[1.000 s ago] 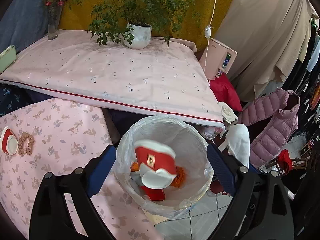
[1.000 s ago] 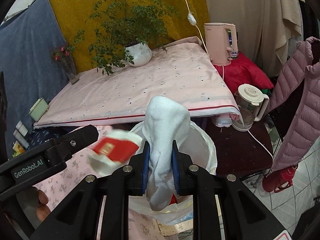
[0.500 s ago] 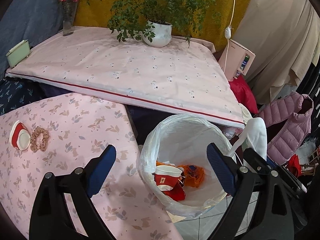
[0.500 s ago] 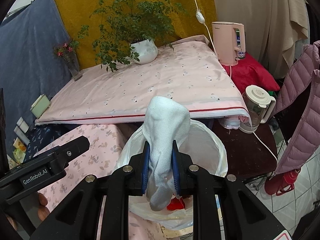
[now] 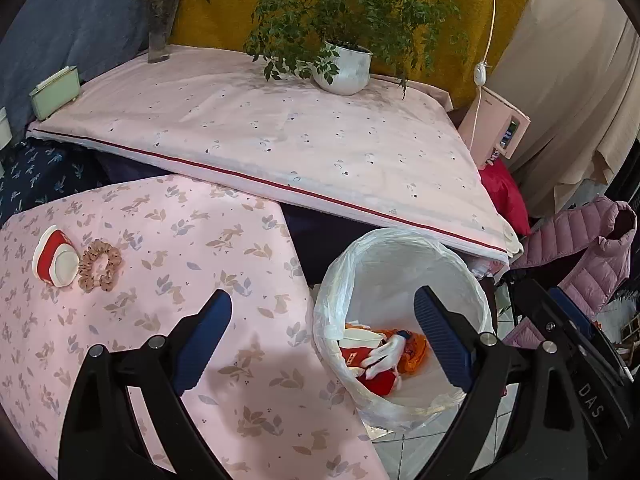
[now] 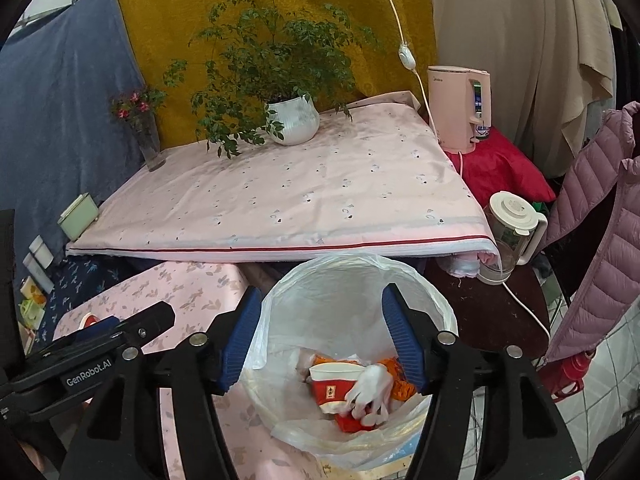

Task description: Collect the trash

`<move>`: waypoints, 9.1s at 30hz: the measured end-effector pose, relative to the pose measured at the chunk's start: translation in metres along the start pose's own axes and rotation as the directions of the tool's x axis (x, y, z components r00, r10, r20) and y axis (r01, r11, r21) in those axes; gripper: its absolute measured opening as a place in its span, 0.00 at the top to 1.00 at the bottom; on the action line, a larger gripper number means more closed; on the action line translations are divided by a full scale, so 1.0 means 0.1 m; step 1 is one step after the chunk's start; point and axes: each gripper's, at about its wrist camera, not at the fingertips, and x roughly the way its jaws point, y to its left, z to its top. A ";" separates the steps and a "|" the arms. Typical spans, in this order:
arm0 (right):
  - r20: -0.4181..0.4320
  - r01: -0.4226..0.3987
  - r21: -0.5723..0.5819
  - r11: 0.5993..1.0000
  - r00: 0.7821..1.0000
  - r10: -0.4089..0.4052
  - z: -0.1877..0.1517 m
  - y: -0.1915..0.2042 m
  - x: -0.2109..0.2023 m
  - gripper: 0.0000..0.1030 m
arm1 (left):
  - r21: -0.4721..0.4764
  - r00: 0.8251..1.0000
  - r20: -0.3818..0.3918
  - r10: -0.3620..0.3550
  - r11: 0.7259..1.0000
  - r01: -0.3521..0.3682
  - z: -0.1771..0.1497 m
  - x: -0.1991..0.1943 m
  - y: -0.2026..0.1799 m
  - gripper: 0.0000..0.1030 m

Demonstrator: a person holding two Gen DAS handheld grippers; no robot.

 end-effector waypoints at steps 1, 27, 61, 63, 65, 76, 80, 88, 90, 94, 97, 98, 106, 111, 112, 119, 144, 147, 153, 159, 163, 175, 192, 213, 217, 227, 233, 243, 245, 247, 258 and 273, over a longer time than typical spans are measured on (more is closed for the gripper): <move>-0.001 -0.002 -0.001 1.000 1.000 0.002 -0.01 0.02 -0.01 0.39 | -0.002 1.000 0.001 0.002 1.000 -0.002 0.00 -0.01 0.02 0.14; -0.038 -0.077 -0.092 0.993 0.997 0.074 -0.19 0.77 0.01 0.36 | -0.089 0.997 0.035 0.072 0.994 -0.069 -0.09 -0.32 0.77 0.14; -0.254 -0.252 -0.251 0.935 0.949 0.187 -0.80 2.65 0.89 0.31 | -0.225 0.951 -0.042 0.305 0.925 -0.306 -0.30 -0.16 2.88 0.13; -0.270 -0.257 -0.252 0.933 0.944 0.188 -0.82 2.76 1.04 0.31 | -0.212 0.951 -0.048 0.306 0.927 -0.309 -0.26 -0.06 2.99 0.13; -0.284 -0.257 -0.253 0.933 0.941 0.182 -0.85 2.86 1.19 0.31 | -0.197 0.948 -0.056 0.313 0.927 -0.318 -0.23 0.04 3.08 0.13; -0.369 -0.273 -0.242 0.931 0.913 0.172 -1.01 3.25 1.98 0.34 | -0.165 0.955 -0.078 0.287 0.941 -0.296 -0.08 0.53 3.48 0.12; -0.377 -0.277 -0.271 0.922 0.912 0.163 -1.09 3.31 2.09 0.45 | -0.167 0.964 -0.100 0.245 0.951 -0.259 -0.13 0.65 3.57 0.13; -0.368 -0.288 -0.337 0.896 0.916 0.156 -1.16 3.39 2.02 0.88 | -0.177 0.973 -0.073 0.217 0.958 -0.227 -0.17 0.57 3.43 0.15; -0.372 -0.292 -0.334 0.896 0.914 0.159 -1.15 3.36 1.98 0.90 | -0.170 0.973 -0.072 0.221 0.958 -0.231 -0.18 0.54 3.36 0.15; -0.357 -0.287 -0.317 0.904 0.919 0.167 -1.08 3.23 1.80 0.91 | -0.172 0.972 -0.065 0.225 0.957 -0.233 -0.18 0.42 3.21 0.15; -0.338 -0.277 -0.300 0.913 0.926 0.170 -0.97 3.08 1.64 0.91 | -0.174 0.974 -0.055 0.218 0.959 -0.225 -0.15 0.31 3.06 0.15; -0.330 -0.273 -0.294 0.916 0.928 0.170 -0.93 3.02 1.58 0.91 | -0.173 0.976 -0.051 0.213 0.960 -0.219 -0.14 0.27 3.00 0.15; -0.243 -0.237 -0.253 0.938 0.954 0.175 -0.57 2.50 1.01 0.91 | -0.147 0.983 -0.001 0.181 0.973 -0.179 -0.01 -0.09 2.35 0.15; -0.172 -0.204 -0.230 0.951 0.971 0.167 -0.33 2.07 0.64 0.91 | -0.118 0.989 0.033 0.146 0.983 -0.141 0.04 -0.28 1.84 0.15; -0.159 -0.197 -0.225 0.954 0.974 0.164 -0.29 1.98 0.57 0.91 | -0.108 0.990 0.039 0.136 0.985 -0.131 0.04 -0.31 1.73 0.15; -0.077 -0.140 -0.181 0.973 0.989 0.128 -0.07 1.29 0.13 0.91 | -0.027 0.995 0.060 0.073 0.997 -0.072 0.03 -0.44 0.90 0.15; 0.016 0.023 0.013 1.000 1.000 -0.023 0.12 -0.66 -0.40 0.91 | 0.207 0.998 -0.012 -0.056 0.977 0.057 -0.18 -0.11 -1.00 0.15; 0.013 0.034 0.028 0.999 0.999 -0.034 0.12 -0.75 -0.36 0.91 | 0.213 0.997 -0.027 -0.066 0.975 0.070 -0.17 -0.03 -1.06 0.14; 0.006 0.046 0.033 0.998 0.999 -0.047 0.15 -0.83 -0.28 0.91 | 0.227 0.997 -0.041 -0.059 0.972 0.067 -0.15 0.12 -1.18 0.12; 0.001 0.053 0.044 0.998 0.999 -0.053 0.17 -0.87 -0.22 0.91 | 0.217 0.999 -0.034 -0.037 0.975 0.044 -0.07 0.23 -1.19 0.10; -0.009 0.050 0.041 0.998 0.999 -0.050 0.17 -0.86 -0.16 0.91 | 0.202 0.999 -0.025 -0.031 0.979 0.036 -0.05 0.22 -1.11 0.10; -0.035 0.012 0.005 1.000 0.999 -0.012 0.16 -0.60 0.00 0.91 | 0.160 1.000 0.000 0.016 0.987 -0.016 -0.02 0.17 -0.80 0.10; -0.026 -0.010 -0.066 0.998 1.000 0.008 0.23 -0.14 0.02 0.60 | 0.087 0.994 0.049 0.097 0.991 -0.101 -0.04 -0.08 -0.32 0.10; -0.038 -0.016 -0.144 0.989 0.999 0.010 0.06 0.05 -0.18 0.38 | 0.054 0.991 0.060 0.119 0.991 -0.122 -0.22 -0.28 -0.13 0.10; -0.045 -0.017 -0.160 0.987 0.999 0.010 0.01 0.08 -0.20 0.37 | 0.052 0.990 0.063 0.125 0.990 -0.128 -0.25 -0.33 -0.10 0.10; -0.055 -0.021 -0.175 0.984 0.998 0.012 -0.08 0.12 -0.27 0.31 | 0.030 0.985 0.062 0.158 0.987 -0.160 -0.38 -0.40 0.00 0.10; -0.051 -0.006 -0.197 0.980 0.999 -0.005 -0.18 0.12 -0.31 0.19 | 0.008 0.980 0.059 0.191 0.981 -0.192 -0.49 -0.43 0.09 0.10; -0.116 -0.028 -0.228 0.973 0.993 0.001 -0.37 0.11 -0.24 0.05 | 0.019 0.973 0.065 0.221 0.975 -0.223 -0.62 -0.48 0.12 0.08; -0.120 -0.023 -0.227 0.974 0.993 -0.004 -0.40 0.10 -0.24 0.07 | 0.012 0.973 0.060 0.222 0.975 -0.223 -0.65 -0.47 0.13 0.08; -0.124 -0.018 -0.227 0.974 0.992 -0.011 -0.44 0.08 -0.24 0.07 | 0.010 0.973 0.056 0.224 0.974 -0.225 -0.68 -0.46 0.14 0.08; -0.135 -0.018 -0.234 0.972 0.991 -0.015 -0.56 0.07 -0.27 0.07 | 0.010 0.973 0.048 0.224 0.974 -0.225 -0.74 -0.46 0.12 0.08; -0.150 -0.019 -0.235 0.972 0.988 -0.016 -0.60 0.06 -0.22 0.07 | 0.011 0.974 0.037 0.226 0.974 -0.226 -0.79 -0.43 0.07 0.08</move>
